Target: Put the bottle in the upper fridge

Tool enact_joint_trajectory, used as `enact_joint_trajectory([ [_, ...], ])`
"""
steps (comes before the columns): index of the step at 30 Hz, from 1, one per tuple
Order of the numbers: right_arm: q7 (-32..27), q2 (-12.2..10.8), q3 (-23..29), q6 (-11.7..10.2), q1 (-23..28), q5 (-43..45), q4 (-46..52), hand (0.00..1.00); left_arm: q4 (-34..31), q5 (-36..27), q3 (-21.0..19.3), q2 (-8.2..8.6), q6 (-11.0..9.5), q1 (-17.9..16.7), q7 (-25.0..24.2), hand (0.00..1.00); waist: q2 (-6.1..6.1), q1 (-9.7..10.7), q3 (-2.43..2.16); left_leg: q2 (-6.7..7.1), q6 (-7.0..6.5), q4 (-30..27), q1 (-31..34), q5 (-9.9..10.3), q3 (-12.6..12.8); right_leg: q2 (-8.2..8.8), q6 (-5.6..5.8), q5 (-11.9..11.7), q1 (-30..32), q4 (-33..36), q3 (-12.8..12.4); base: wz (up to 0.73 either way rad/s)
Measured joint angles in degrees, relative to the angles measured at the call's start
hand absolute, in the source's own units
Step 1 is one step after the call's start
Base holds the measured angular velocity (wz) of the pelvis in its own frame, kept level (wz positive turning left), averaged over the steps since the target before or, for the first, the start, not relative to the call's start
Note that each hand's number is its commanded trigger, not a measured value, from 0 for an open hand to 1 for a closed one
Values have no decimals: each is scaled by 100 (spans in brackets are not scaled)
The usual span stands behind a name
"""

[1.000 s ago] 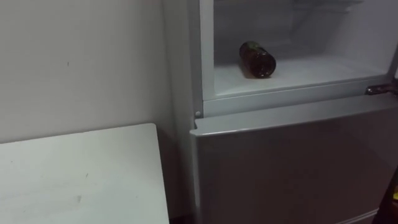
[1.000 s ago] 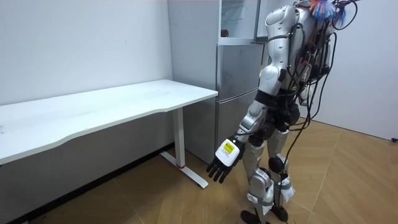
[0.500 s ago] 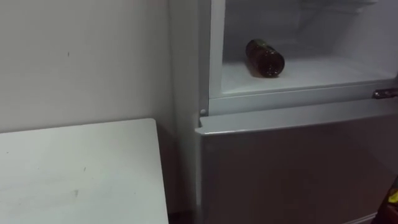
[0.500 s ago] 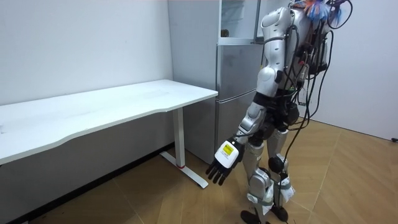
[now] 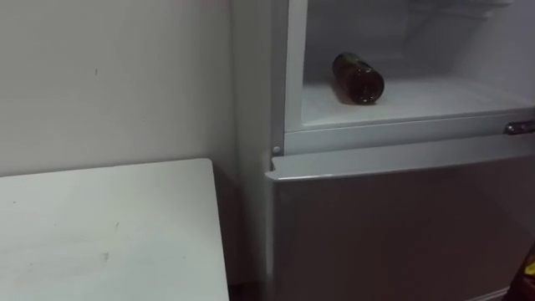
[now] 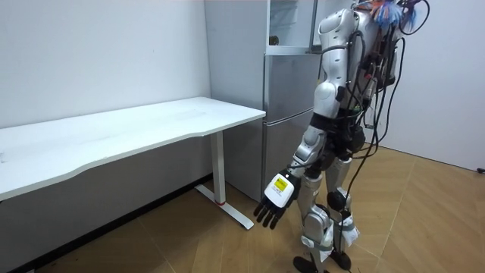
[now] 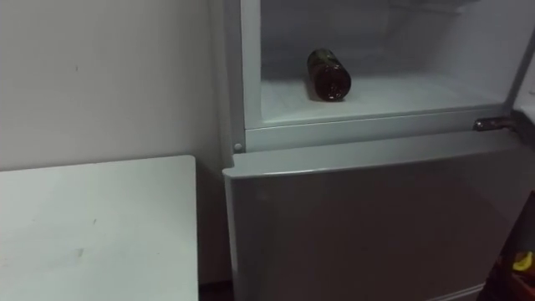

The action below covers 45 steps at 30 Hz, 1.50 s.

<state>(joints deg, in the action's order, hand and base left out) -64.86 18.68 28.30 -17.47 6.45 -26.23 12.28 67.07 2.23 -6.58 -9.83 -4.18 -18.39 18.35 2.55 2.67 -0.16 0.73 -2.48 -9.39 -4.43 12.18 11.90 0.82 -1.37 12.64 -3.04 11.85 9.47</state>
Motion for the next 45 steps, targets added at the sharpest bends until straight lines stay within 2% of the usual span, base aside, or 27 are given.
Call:
enact_joint_trajectory([
  [3,-15,0,12,10,-15,453,174,0,44,22,3,15,1,-3,0,0,-2,19,3,1,0,0,13,0,10,-3,0,0,8,-10,5,0],
  [10,5,0,-198,16,-25,613,365,0,86,25,3,19,-5,39,-1,0,13,-17,11,5,1,-4,9,-1,29,-2,0,0,4,-13,5,0],
  [14,138,-1,-291,137,-25,636,413,0,116,27,-1,20,-7,44,-31,0,28,-39,20,8,0,-5,9,-1,30,7,2,1,4,-18,14,0],
  [22,283,-1,-291,217,-23,654,425,0,150,81,-27,27,-7,52,-158,0,31,-64,17,-1,0,-30,19,-1,38,16,1,1,8,-15,8,0],
  [30,566,0,-429,415,-23,1053,472,0,157,118,-26,32,3,108,-142,0,24,-71,13,-7,1,-28,-1,-1,57,8,-9,-5,14,3,-16,-2],
  [34,770,2,-633,640,-28,1100,737,0,170,136,-26,30,10,113,-125,0,22,-112,10,-12,2,-21,-35,-2,48,1,-16,-9,10,26,-62,-7],
  [41,1302,31,-741,618,-333,1341,1162,0,251,204,-26,30,13,109,-99,0,83,-180,3,-24,6,-22,-132,-4,19,-5,-32,-20,-119,-15,-75,2],
  [45,1610,163,-938,571,-471,1348,1341,0,327,199,-21,29,14,118,-95,0,112,-265,15,-27,6,-23,-130,-3,18,-5,-30,-27,-121,-14,-71,0],
])
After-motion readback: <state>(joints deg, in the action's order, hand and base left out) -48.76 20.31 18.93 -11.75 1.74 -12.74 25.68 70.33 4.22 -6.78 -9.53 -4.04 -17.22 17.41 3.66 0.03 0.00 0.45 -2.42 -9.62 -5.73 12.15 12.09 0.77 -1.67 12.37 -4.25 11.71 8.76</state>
